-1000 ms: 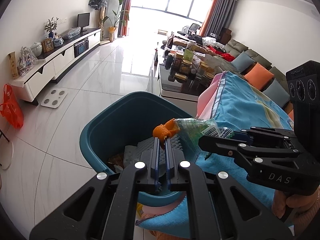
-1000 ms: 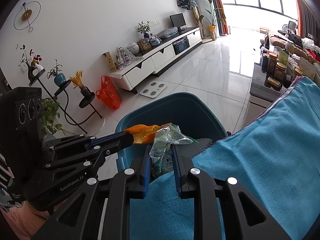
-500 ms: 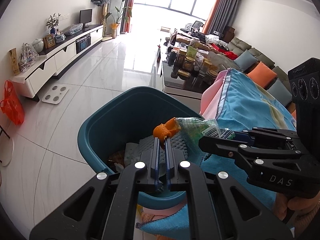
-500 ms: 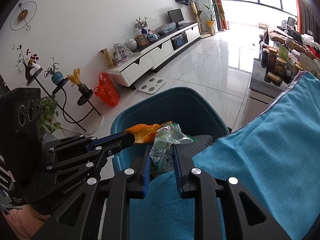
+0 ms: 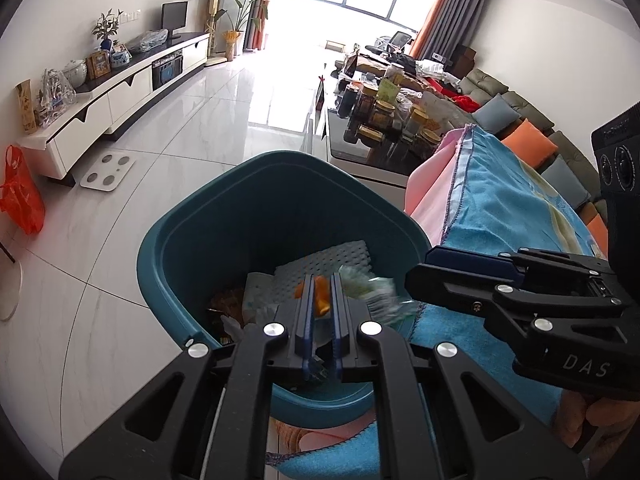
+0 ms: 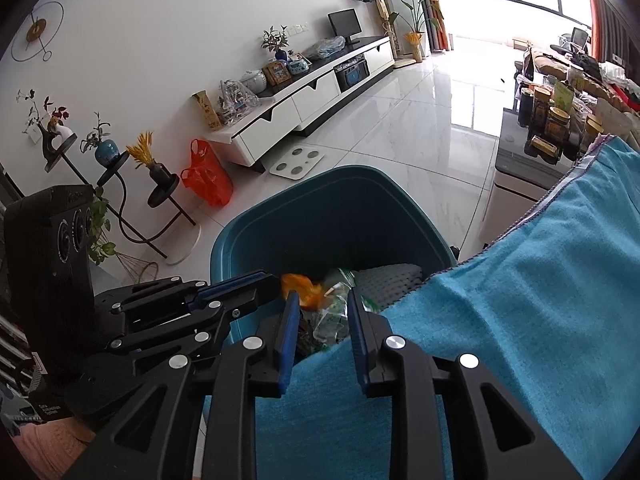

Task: Collect trash
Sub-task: 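Open both grippers to drop the peel and wrapper into the bin, then withdraw both open grippers from the bin back over the table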

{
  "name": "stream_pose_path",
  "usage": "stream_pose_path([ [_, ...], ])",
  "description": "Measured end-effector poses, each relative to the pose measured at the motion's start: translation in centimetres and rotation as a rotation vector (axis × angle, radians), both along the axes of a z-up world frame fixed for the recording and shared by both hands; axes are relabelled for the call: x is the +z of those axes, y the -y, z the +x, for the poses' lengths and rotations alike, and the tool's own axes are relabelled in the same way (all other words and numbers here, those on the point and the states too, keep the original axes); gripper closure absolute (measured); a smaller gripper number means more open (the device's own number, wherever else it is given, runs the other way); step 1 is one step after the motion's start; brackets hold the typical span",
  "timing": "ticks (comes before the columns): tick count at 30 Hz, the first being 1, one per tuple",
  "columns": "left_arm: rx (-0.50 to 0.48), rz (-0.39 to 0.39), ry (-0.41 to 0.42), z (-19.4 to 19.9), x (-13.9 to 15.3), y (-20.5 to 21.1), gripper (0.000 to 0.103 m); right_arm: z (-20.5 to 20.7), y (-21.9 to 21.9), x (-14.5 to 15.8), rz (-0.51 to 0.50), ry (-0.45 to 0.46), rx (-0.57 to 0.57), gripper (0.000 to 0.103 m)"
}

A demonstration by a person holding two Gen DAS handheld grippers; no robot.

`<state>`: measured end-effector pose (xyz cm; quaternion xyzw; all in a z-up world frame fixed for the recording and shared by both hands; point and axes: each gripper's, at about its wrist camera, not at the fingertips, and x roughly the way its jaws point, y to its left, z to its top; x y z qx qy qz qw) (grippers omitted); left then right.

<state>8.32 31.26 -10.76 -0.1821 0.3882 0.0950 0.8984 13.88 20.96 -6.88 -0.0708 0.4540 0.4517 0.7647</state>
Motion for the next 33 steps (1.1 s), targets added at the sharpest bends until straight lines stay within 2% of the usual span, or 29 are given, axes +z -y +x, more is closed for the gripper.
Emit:
stream_pose_path([
  [2,-0.008,-0.022,-0.005,0.3,-0.5,-0.2,0.095,0.1,0.2,0.0,0.005,-0.001,-0.002,0.079],
  [8,0.0,-0.017,0.0,0.1,-1.0,-0.2,0.079,0.1,0.7,0.0,0.021,-0.001,-0.013,0.076],
  [10,0.003,-0.005,0.016,-0.3,-0.6,0.0,0.066,0.1,1.1,0.0,0.031,0.0,-0.02,0.075],
  [11,0.006,0.005,0.025,-0.4,-0.4,0.2,0.063,0.1,1.2,0.1,0.034,0.001,-0.022,0.074],
  [14,0.009,0.031,0.048,-1.1,0.4,0.6,0.052,0.0,1.8,0.3,0.048,0.008,-0.034,0.064],
  [18,0.008,0.075,0.083,-2.1,1.4,1.3,0.035,-0.5,3.0,0.7,0.068,0.032,-0.042,0.057],
  [20,0.009,0.105,0.098,-2.6,2.0,1.8,0.031,-0.8,3.8,0.9,0.077,0.044,-0.052,0.05],
  [25,0.009,0.134,0.141,-4.4,3.1,3.1,0.008,-1.9,7.0,1.8,0.114,0.09,-0.093,0.042],
  [33,0.012,0.209,0.224,-7.2,5.1,6.7,0.006,-4.2,14.2,3.4,0.194,0.177,-0.216,0.027],
])
